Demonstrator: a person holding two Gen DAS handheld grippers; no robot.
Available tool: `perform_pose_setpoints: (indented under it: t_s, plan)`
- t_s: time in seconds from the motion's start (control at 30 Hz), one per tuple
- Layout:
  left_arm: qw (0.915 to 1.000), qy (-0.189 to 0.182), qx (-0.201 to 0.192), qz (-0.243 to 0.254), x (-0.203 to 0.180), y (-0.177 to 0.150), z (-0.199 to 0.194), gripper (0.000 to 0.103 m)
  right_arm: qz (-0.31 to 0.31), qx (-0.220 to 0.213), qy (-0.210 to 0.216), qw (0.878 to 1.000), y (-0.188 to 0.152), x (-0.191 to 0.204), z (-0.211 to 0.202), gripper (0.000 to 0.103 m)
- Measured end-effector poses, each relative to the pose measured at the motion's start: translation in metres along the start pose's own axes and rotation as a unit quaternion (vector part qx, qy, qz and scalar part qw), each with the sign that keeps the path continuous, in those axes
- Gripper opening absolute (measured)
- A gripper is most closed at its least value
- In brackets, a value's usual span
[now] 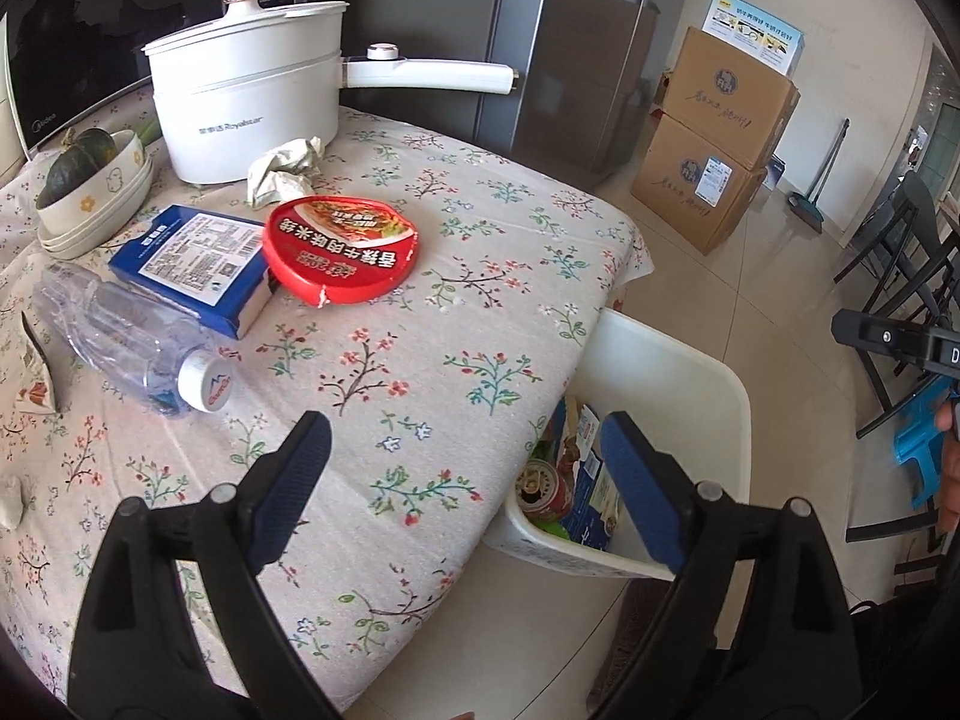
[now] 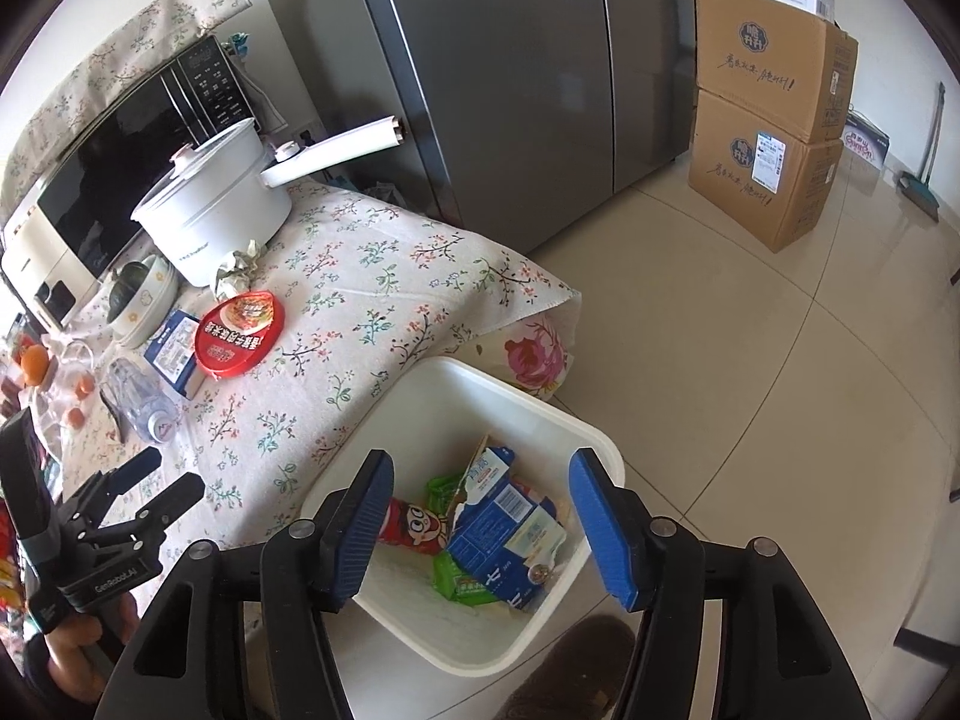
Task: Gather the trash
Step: 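Move both grippers back over the table toward the remaining items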
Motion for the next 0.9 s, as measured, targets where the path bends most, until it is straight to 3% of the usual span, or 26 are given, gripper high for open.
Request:
perform_pose_setpoints:
  t_s: [0.47, 0.9]
  plan:
    - [0.9916, 0.106, -0.009, -0.073, 0.123, 0.007, -0.04, 0.093, -0.052, 0.007, 0.023, 0.998, 0.023, 0.091, 0.022, 0.072]
    - [0.9788, 0.191, 0.011, -0.073, 0.226, 0.019, -0.046, 0.093, -0.108, 0.019, 0.055, 0.992, 0.042, 0.194, 0.053, 0.074]
Point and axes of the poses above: each gripper's, at about its wrist camera, not at the fingertips, and z roughly the way its jaws point, x to its left, y to its top, the point moved 7 cm from there along z, roughly the way its jaws point, and after that the axes turned 6 degrees about -z, right-handed, at the moved point
